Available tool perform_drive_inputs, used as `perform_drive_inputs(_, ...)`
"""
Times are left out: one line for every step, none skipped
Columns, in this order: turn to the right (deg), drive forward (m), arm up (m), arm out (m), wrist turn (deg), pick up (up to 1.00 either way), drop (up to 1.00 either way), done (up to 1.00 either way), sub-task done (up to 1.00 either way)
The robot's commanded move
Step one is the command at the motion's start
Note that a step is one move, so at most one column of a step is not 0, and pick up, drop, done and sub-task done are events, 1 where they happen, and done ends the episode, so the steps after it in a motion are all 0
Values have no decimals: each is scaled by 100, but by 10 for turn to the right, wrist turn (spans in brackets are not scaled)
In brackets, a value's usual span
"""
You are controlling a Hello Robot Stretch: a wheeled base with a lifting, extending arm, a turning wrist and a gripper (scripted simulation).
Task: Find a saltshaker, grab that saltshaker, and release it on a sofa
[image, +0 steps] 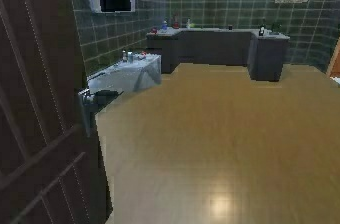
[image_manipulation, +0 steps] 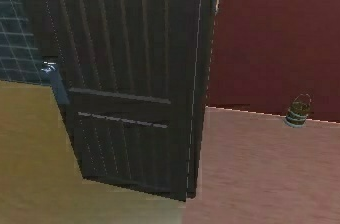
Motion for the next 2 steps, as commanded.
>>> perform_drive_inputs(90,0,0,0,0,0,0,0,0)
perform_drive_inputs(0,100,0,0,0,0,0,0,0)
